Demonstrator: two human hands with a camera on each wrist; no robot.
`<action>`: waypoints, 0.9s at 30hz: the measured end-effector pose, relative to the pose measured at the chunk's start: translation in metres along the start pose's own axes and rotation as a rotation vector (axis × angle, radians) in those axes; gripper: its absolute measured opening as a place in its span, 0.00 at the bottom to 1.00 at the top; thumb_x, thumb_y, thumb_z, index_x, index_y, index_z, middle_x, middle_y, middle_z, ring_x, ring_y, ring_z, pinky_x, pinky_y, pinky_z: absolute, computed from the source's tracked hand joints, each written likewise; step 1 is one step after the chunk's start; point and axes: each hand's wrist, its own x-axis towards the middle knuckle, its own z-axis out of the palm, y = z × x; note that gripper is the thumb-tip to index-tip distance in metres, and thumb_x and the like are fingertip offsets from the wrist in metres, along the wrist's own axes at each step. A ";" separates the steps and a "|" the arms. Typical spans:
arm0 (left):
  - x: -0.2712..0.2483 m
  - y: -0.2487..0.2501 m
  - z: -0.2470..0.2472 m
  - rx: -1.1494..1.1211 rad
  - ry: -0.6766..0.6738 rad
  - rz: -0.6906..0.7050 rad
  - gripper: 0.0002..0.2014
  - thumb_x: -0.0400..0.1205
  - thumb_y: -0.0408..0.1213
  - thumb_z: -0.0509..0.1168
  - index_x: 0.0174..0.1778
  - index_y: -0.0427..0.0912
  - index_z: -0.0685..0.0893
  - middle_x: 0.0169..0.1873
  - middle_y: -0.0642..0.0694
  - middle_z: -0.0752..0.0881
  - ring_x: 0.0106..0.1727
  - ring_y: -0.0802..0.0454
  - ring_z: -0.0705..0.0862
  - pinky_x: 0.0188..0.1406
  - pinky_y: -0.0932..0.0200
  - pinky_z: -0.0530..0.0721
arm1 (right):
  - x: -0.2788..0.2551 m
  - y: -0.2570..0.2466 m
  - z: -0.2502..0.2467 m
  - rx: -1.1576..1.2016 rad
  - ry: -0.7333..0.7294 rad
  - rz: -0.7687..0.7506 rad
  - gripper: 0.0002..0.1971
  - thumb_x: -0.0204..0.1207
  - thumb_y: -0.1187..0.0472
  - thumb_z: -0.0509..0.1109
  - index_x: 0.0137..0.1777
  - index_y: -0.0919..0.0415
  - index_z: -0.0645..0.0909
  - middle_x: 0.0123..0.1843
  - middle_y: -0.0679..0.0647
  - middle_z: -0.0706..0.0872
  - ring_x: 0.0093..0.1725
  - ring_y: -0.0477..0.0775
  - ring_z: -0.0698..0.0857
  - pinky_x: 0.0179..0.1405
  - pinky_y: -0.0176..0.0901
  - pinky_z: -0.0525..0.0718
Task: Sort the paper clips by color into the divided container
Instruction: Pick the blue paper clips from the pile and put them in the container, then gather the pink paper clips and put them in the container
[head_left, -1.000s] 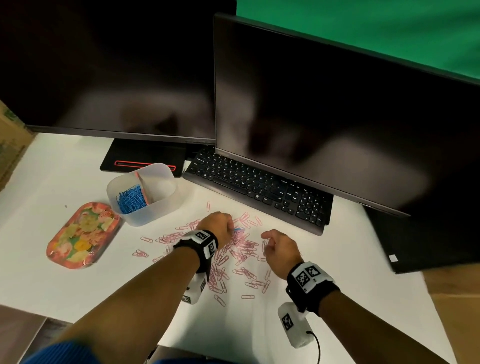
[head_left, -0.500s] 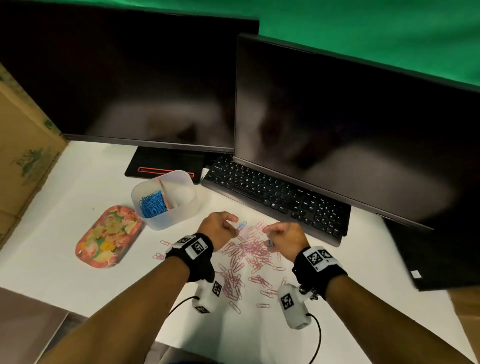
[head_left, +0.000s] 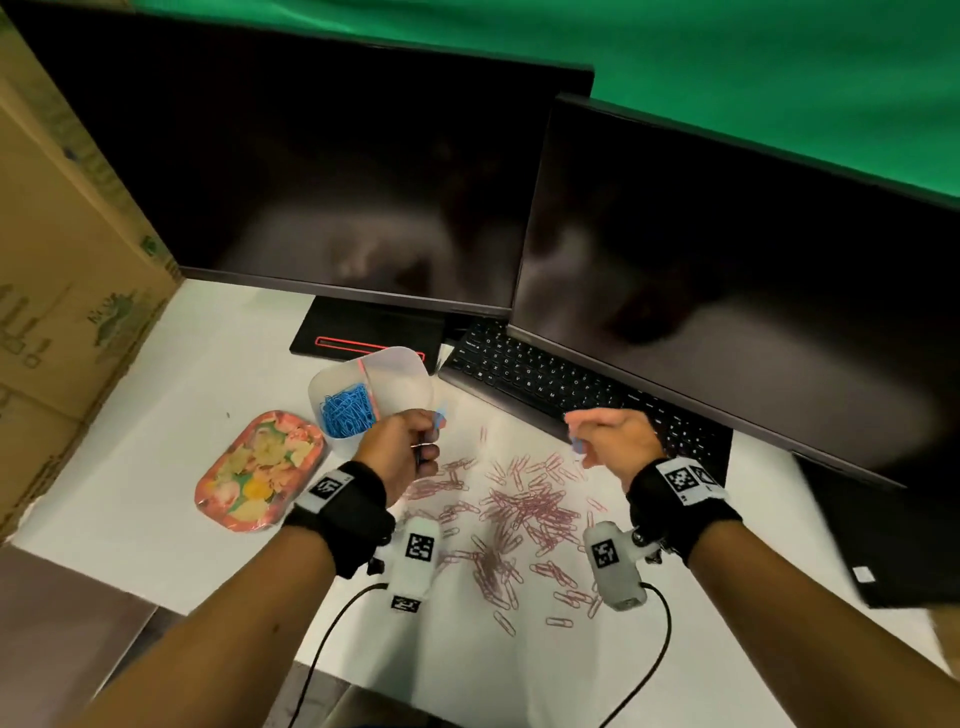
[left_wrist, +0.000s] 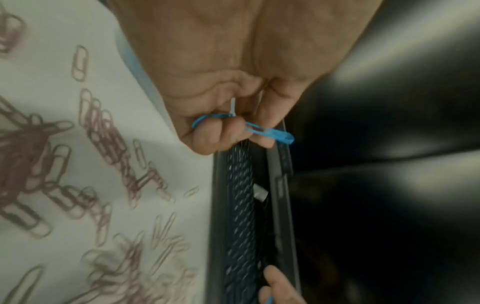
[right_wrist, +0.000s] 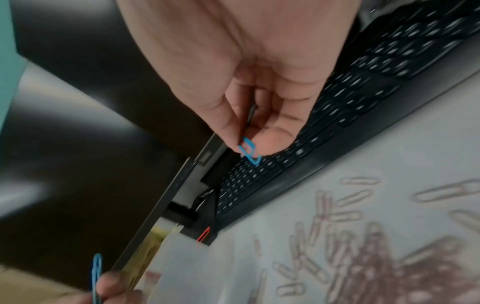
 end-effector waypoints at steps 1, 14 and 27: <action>-0.003 0.005 -0.007 -0.053 -0.001 0.005 0.09 0.77 0.30 0.51 0.37 0.40 0.76 0.30 0.46 0.70 0.26 0.53 0.66 0.24 0.61 0.63 | -0.002 -0.009 0.012 0.002 -0.048 -0.011 0.12 0.73 0.75 0.66 0.40 0.61 0.89 0.30 0.58 0.84 0.27 0.51 0.79 0.23 0.38 0.79; -0.002 0.070 -0.072 -0.148 0.336 0.015 0.17 0.85 0.51 0.57 0.54 0.41 0.80 0.41 0.41 0.81 0.44 0.47 0.82 0.46 0.52 0.84 | -0.002 -0.094 0.198 -0.298 -0.296 -0.296 0.14 0.67 0.70 0.72 0.27 0.50 0.82 0.33 0.53 0.89 0.41 0.61 0.91 0.50 0.53 0.91; -0.019 0.041 -0.075 0.698 0.227 0.356 0.06 0.78 0.36 0.66 0.36 0.50 0.85 0.30 0.57 0.88 0.41 0.49 0.86 0.42 0.58 0.82 | 0.000 -0.024 0.095 -0.597 -0.113 -0.235 0.12 0.75 0.64 0.65 0.43 0.51 0.90 0.40 0.50 0.90 0.43 0.53 0.88 0.45 0.35 0.82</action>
